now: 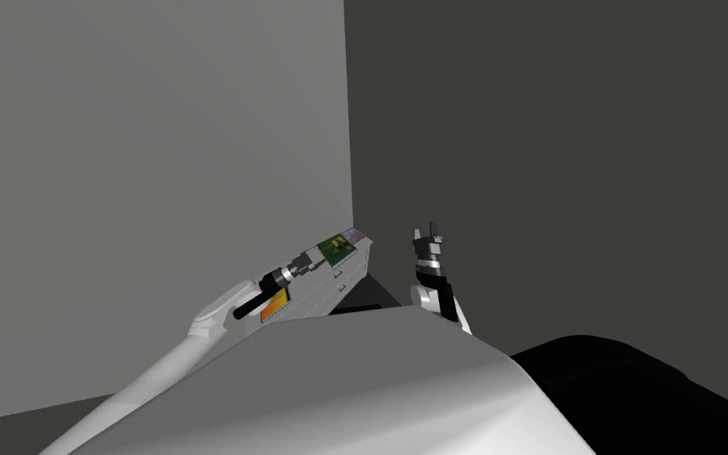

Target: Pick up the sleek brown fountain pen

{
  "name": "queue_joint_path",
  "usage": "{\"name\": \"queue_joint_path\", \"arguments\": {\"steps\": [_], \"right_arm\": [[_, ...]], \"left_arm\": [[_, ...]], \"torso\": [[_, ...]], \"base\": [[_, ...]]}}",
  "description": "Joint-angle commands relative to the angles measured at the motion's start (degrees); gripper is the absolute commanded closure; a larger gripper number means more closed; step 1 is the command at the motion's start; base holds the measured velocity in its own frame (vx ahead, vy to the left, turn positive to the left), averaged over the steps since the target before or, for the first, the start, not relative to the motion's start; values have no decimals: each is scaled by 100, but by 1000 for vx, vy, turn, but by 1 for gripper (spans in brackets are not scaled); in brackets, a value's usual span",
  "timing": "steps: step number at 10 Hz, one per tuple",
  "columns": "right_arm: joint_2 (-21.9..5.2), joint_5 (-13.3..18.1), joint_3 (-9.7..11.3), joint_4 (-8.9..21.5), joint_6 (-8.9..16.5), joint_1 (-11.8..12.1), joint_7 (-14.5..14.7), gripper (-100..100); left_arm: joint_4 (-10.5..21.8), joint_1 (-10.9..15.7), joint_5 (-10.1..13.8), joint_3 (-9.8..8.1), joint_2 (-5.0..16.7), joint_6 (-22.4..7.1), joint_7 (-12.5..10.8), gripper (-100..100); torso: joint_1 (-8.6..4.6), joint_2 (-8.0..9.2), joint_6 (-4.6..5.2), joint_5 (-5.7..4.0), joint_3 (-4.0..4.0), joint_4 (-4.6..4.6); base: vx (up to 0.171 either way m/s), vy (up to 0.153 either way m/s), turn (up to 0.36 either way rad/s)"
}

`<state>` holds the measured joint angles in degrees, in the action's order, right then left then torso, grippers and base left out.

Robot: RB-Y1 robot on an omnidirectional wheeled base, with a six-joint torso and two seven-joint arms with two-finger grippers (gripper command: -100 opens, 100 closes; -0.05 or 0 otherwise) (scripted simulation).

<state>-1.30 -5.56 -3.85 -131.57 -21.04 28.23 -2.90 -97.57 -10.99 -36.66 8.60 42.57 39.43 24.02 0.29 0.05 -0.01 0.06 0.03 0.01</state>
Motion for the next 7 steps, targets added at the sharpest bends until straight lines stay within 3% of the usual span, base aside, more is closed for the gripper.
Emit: {"name": "queue_joint_path", "arguments": {"steps": [1,2,7], "right_arm": [[0,0,0,0,0,0,0,0],[0,0,0,0,0,1,0,0],[0,0,0,0,0,1,0,0]], "left_arm": [[195,-23,-286,-61,149,69,175,-100],[195,-23,-323,-61,149,69,175,-100],[941,-16,-1167,-199,476,328,655,-100]], "torso": [[0,0,0,0,0,0],[4,5,-4,1,4,2],[-13,-6,-1,-2,-2,0]], "base": [[-56,62,-174],[-28,31,-48],[-24,18,-221]]}}
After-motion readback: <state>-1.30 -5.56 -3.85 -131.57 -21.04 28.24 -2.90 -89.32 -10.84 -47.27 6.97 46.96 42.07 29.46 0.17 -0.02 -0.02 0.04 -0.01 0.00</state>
